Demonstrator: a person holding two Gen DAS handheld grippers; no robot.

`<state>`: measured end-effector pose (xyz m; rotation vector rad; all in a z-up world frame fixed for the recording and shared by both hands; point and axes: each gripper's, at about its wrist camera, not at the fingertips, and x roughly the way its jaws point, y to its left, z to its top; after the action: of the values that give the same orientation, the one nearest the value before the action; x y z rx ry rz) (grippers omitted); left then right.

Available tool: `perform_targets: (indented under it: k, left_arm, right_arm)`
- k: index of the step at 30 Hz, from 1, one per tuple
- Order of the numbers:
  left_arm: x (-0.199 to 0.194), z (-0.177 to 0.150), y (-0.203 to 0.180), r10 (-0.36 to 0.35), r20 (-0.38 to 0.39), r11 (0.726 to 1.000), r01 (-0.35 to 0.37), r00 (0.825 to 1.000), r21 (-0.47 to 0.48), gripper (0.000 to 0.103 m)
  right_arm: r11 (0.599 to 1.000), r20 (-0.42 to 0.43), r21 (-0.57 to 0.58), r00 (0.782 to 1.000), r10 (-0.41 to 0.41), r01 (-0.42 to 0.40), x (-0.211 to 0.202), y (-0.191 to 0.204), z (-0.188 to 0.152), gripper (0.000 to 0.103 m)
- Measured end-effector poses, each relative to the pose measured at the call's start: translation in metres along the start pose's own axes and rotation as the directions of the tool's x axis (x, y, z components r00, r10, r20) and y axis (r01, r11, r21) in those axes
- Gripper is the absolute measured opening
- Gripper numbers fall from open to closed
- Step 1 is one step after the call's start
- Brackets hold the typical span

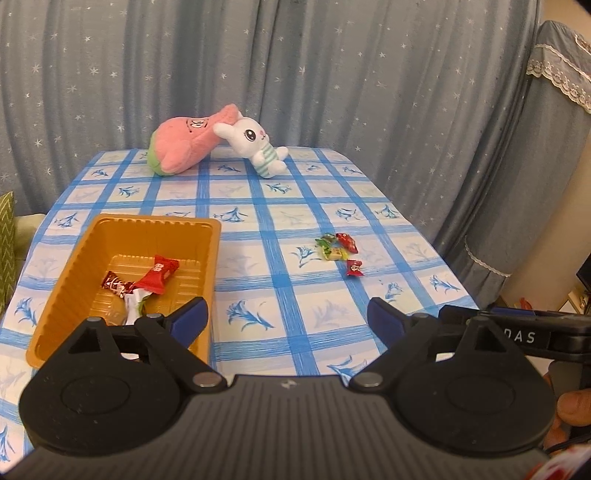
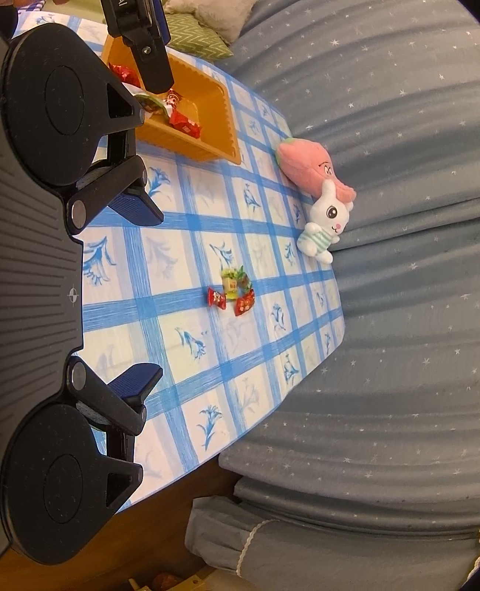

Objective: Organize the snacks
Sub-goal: 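Move both open tools away from the tray toward the small candies, then close the right tool on a small red candy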

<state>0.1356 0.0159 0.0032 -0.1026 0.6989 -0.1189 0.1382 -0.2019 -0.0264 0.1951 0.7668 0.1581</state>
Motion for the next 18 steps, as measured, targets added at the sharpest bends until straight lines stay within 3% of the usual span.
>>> perform_targets:
  k: [11, 18]
  left_arm:
    - [0.019, 0.005, -0.012, -0.012, 0.01, 1.0, 0.012, 1.0, 0.028, 0.092]
    - [0.052, 0.015, -0.014, 0.015, 0.017, 0.998, -0.016, 1.0, 0.06, 0.092]
  right_arm:
    - [1.0, 0.011, 0.006, 1.0, -0.017, 0.017, 0.006, -0.012, 0.003, 0.081]
    - [1.0, 0.033, 0.016, 0.999, -0.022, 0.021, 0.027, -0.021, 0.012, 0.081]
